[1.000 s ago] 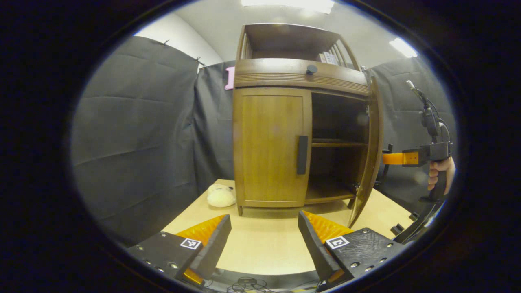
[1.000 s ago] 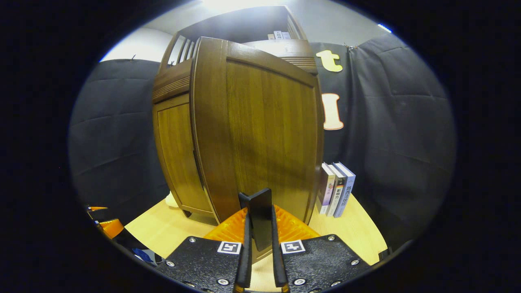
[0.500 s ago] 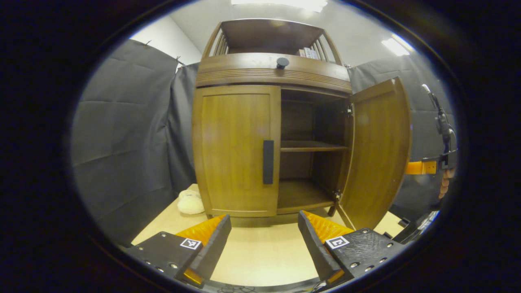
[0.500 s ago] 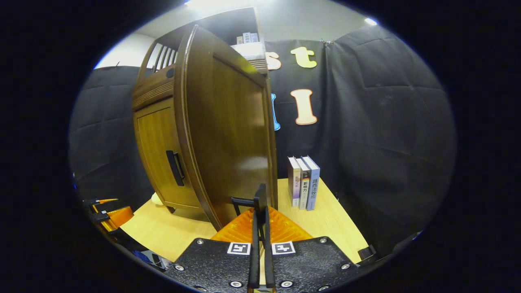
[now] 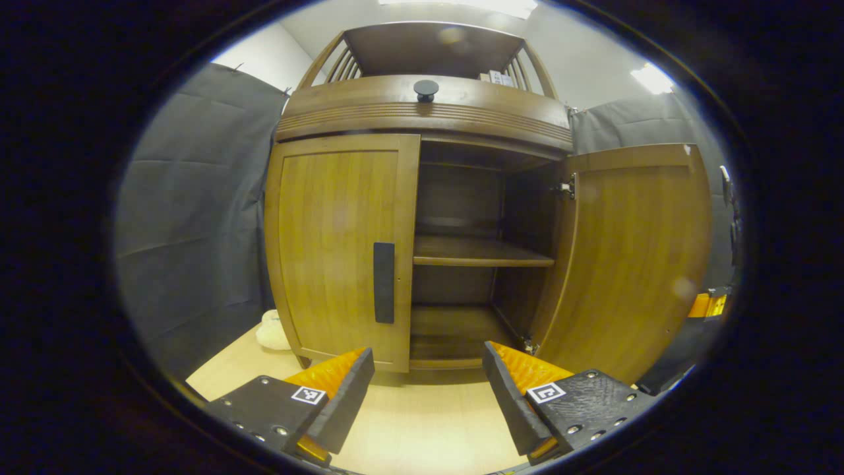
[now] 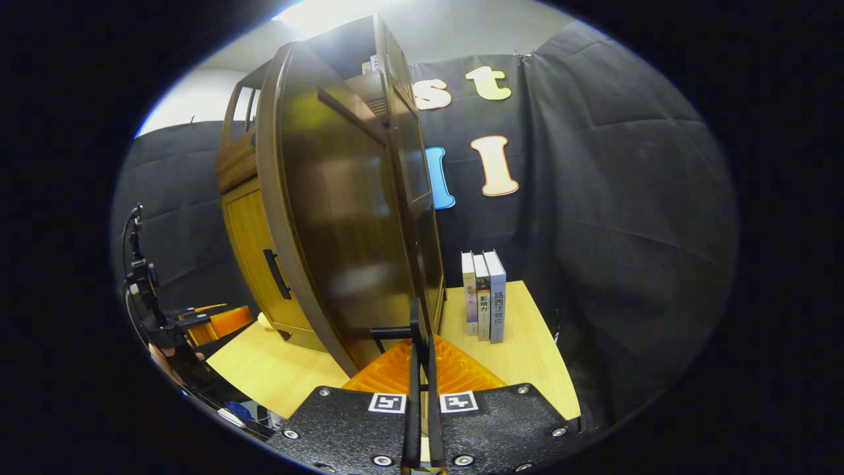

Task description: Open the right door of the double-door shoe cabinet with the right hand, and open the left door with the left hand.

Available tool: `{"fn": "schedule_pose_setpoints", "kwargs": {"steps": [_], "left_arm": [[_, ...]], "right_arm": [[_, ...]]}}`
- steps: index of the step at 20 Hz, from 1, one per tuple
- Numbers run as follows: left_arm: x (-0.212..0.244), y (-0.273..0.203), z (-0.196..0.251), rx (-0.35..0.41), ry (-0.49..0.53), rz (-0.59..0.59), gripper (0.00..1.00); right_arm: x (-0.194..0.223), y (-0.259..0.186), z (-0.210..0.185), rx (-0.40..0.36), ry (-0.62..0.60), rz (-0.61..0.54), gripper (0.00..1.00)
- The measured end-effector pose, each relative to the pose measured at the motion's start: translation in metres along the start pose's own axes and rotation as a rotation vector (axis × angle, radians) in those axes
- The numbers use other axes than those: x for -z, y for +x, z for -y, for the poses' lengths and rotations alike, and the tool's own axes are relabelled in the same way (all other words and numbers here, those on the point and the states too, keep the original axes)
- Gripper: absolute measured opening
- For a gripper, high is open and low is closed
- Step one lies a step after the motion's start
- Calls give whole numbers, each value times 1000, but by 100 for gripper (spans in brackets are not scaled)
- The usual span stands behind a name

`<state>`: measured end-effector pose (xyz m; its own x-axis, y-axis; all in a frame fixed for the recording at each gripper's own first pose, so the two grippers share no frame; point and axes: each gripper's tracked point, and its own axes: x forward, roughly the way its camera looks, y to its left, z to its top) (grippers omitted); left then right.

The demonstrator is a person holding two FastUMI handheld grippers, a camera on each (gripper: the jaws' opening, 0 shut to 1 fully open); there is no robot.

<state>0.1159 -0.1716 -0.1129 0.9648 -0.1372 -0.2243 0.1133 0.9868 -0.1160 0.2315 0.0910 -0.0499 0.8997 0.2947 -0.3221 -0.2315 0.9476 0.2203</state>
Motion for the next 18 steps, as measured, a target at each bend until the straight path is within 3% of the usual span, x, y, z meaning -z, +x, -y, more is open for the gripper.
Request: {"fn": "schedule_pose_setpoints", "kwargs": {"steps": [9, 11, 12, 17, 18], "left_arm": [[0, 11, -1, -163, -78, 8, 95], [-9, 19, -16, -199, -61, 29, 89], [-15, 24, -23, -209, -56, 44, 99], [-39, 61, -47, -195, -43, 88, 100], [-44, 70, -50, -183, -32, 96, 100]], "right_arm": [[1, 0, 2, -125, -23, 2, 5], [1, 0, 3, -139, -23, 10, 6], [2, -1, 4, -141, -14, 6, 6], [6, -2, 6, -104, 32, -5, 12], [8, -5, 12, -71, 38, -2, 18]]}}
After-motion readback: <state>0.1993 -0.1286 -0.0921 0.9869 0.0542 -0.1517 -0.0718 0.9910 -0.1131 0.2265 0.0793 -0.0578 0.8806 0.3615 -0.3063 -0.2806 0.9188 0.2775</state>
